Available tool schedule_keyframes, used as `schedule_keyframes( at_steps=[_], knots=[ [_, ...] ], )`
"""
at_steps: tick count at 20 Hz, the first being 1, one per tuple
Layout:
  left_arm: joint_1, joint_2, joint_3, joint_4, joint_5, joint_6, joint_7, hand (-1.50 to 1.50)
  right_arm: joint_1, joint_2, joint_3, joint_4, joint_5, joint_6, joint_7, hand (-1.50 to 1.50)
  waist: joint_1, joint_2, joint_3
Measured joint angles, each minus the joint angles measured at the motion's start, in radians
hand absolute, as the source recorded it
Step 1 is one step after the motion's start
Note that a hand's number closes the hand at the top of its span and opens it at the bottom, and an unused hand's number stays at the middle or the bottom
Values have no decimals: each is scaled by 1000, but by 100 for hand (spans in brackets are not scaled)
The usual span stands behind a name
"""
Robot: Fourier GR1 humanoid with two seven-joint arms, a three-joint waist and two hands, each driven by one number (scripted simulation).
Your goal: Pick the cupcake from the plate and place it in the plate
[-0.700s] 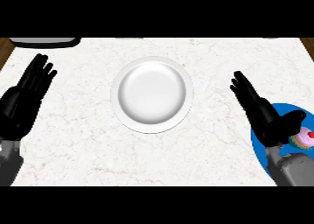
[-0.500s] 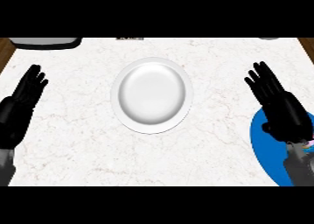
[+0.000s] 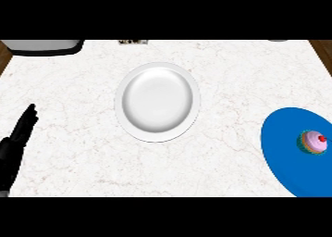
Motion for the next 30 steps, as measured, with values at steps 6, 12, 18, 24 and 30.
schedule_keyframes(
  at_steps=[6,12,18,24,30],
  knots=[
    [9,-32,6,44,-44,-2,-45,0,187,-23,-166,-66,-111,162,-22,-150,5,2,-1],
    [21,-49,8,66,-67,-3,-77,0,311,-176,-213,-65,-61,366,28,-150,11,4,-1],
    [-11,-55,16,79,-74,-19,-68,0,322,-333,-207,-15,59,470,97,-150,23,7,-1],
    [-7,-63,31,85,-81,-42,-77,0,249,-427,-150,65,147,544,187,-150,36,9,-1],
    [-14,-96,26,85,-116,-37,-73,0,130,-449,-39,156,259,625,228,-150,42,10,-1]
  ],
)
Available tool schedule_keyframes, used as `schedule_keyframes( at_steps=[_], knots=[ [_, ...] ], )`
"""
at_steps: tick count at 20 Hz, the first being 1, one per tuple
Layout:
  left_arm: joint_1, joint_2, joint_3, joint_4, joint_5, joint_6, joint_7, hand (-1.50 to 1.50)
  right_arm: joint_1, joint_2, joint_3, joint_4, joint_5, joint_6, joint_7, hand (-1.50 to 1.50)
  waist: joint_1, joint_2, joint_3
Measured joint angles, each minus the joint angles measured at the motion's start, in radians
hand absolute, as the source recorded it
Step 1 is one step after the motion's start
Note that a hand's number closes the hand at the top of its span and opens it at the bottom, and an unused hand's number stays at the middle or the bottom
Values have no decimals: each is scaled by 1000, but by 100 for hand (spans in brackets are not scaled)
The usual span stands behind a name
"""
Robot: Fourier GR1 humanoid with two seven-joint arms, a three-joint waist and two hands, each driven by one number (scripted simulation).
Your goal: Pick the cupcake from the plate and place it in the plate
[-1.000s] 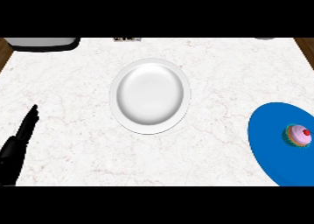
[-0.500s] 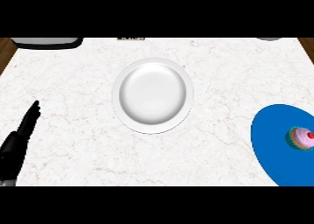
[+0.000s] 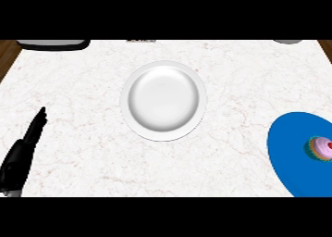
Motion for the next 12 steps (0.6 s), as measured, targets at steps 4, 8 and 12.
schedule_keyframes(
  at_steps=[4,8,12],
  knots=[
    [6,-12,6,-10,-7,-8,7,0,-71,7,79,79,126,51,-33,-150,3,0,1],
    [5,-8,25,-13,-14,-26,14,0,-126,11,133,173,257,109,-108,-150,1,0,1],
    [13,-36,30,-23,-45,-28,20,0,-189,45,160,255,367,145,-172,-150,-3,-1,1]
  ],
)
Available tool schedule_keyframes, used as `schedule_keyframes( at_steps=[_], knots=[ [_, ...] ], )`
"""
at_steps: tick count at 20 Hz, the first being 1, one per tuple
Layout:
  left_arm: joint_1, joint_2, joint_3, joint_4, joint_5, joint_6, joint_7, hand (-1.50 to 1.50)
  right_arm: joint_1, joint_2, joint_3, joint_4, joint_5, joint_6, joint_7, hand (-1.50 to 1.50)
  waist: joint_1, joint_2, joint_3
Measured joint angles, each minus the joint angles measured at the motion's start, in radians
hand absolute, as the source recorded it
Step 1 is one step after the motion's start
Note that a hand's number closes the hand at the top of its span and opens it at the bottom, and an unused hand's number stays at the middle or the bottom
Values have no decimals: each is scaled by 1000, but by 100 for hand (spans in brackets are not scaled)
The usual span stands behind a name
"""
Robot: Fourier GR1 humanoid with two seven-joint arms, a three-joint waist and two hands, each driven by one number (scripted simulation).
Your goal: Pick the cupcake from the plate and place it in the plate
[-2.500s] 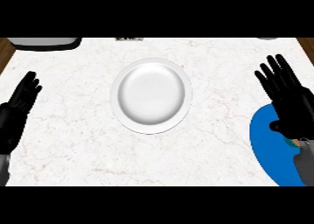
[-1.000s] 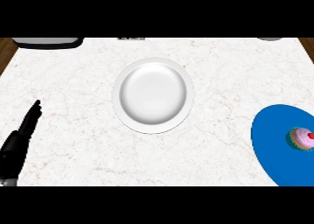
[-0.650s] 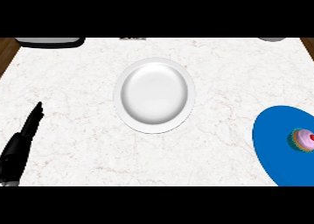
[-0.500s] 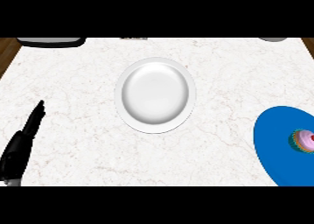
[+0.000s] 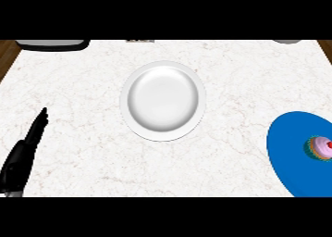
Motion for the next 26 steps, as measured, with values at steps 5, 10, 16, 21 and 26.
schedule_keyframes(
  at_steps=[5,10,16,21,26],
  knots=[
    [32,-3,33,-35,-9,-29,6,0,-41,56,36,74,115,18,-73,-150,-2,-1,0],
    [26,-26,58,-38,-32,-52,17,0,-94,86,50,158,207,59,-144,-150,-4,-1,0],
    [34,-50,96,-37,-56,-82,8,0,-139,150,56,205,299,50,-142,-150,-6,-2,-1],
    [20,-86,117,-23,-94,-96,10,0,-118,182,37,192,348,51,-159,-150,-9,-2,-1],
    [31,-105,131,-53,-116,-121,25,0,-154,238,31,253,402,24,-198,150,-7,-2,-1]
  ],
)
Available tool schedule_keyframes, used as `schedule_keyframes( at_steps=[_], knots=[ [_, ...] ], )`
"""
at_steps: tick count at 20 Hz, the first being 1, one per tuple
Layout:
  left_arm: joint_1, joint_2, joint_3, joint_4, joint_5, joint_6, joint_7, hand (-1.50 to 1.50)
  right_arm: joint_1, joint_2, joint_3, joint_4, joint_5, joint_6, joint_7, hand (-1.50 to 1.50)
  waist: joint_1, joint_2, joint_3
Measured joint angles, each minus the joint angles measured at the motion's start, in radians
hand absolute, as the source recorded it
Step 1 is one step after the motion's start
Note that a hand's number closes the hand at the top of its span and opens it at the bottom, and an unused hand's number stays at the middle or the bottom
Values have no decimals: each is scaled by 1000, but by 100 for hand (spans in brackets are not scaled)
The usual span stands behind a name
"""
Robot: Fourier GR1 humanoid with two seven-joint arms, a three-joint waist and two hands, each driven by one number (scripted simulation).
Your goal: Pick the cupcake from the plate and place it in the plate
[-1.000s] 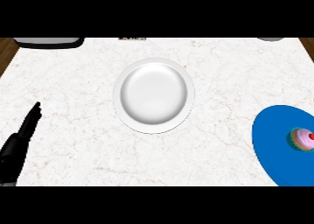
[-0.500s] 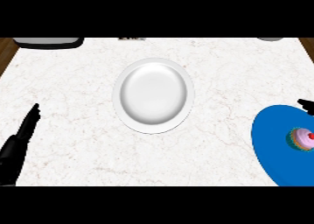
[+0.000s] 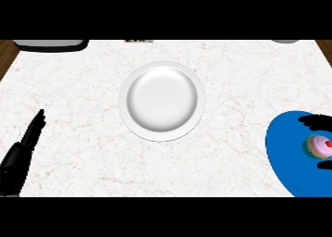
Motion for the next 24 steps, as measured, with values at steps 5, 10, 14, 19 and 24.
schedule_keyframes(
  at_steps=[5,10,14,19,24],
  knots=[
    [8,-20,24,-16,-21,-19,6,0,10,14,-39,-25,2,12,-23,150,-2,0,0],
    [-24,-23,45,12,-29,-38,7,0,-12,61,-25,-38,86,-111,30,150,0,0,-1],
    [-28,-27,40,11,-32,-40,4,0,-51,101,23,-73,233,-313,201,150,10,0,-3],
    [-15,-33,44,26,-38,-40,-16,0,-78,173,75,-116,387,-521,377,150,6,-1,-2],
    [-16,-43,50,22,-45,-33,-8,0,-61,204,75,-207,478,-691,463,150,-4,-2,-1]
  ],
)
